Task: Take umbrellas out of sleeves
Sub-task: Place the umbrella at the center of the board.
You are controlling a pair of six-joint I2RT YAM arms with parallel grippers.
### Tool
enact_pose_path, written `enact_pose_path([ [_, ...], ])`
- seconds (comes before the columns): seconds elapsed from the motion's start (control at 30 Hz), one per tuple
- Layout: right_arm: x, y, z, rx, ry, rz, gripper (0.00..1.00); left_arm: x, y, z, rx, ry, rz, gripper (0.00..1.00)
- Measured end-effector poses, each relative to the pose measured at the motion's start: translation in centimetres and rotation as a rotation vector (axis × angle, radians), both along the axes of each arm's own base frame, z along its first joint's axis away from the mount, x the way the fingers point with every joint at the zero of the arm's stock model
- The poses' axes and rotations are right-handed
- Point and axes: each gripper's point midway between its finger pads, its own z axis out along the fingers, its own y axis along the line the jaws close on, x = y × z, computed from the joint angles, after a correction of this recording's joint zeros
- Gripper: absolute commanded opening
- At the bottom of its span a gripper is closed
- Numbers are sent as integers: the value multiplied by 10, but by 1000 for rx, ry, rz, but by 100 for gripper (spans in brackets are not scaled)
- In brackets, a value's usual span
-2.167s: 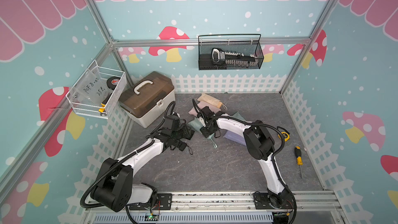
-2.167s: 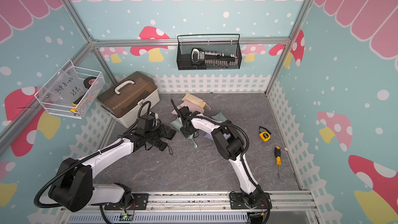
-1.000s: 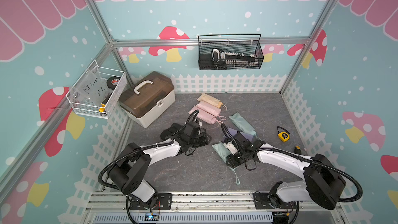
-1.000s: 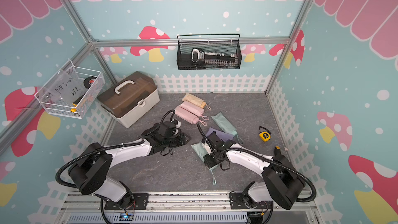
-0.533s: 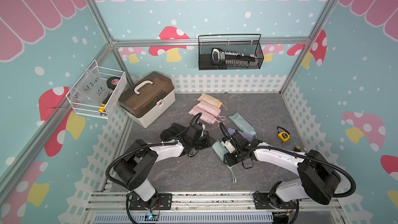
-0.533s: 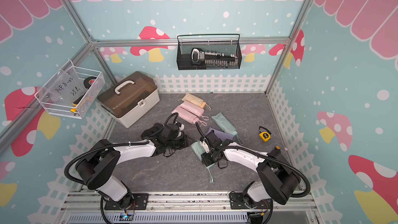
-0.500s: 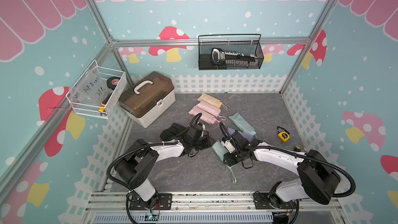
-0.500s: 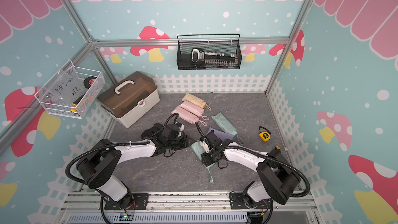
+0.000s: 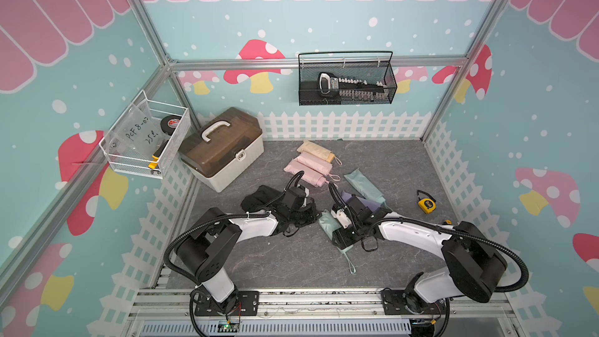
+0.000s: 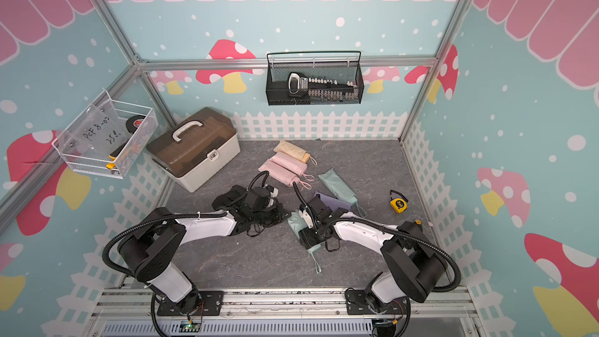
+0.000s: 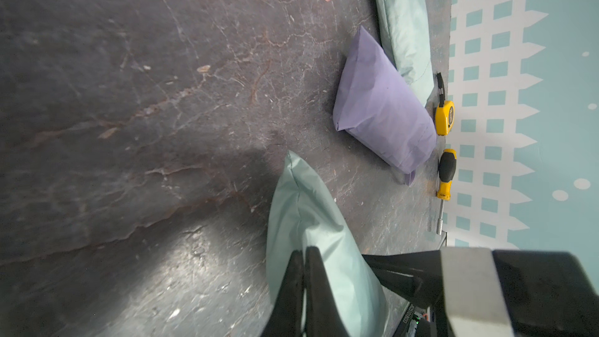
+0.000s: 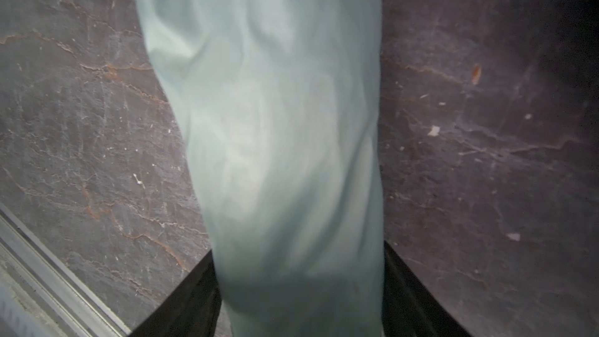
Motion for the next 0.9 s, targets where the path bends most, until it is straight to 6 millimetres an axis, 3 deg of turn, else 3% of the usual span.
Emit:
enact_pose_path([
  [0.23, 1, -3, 11, 9, -33, -9, 73, -3, 9, -8, 62, 2, -2, 8],
  [0.4, -14, -16, 14, 29, -38, -37, 73, -2, 15, -3, 99, -22, 2, 11],
  [0.53, -30, -25, 13, 47, -21, -66, 72, 0, 15, 0, 102, -36, -2, 11],
  [0.7, -47, -29, 12, 58, 13, -89, 69, 0, 14, 1, 97, -38, -5, 4],
  [0.83, -60, -28, 13, 89, 30, -90, 68, 0, 13, 2, 90, -38, -8, 20],
  [0.9, -67, -28, 10, 97, 49, -90, 68, -1, 13, 2, 91, -38, -12, 21],
])
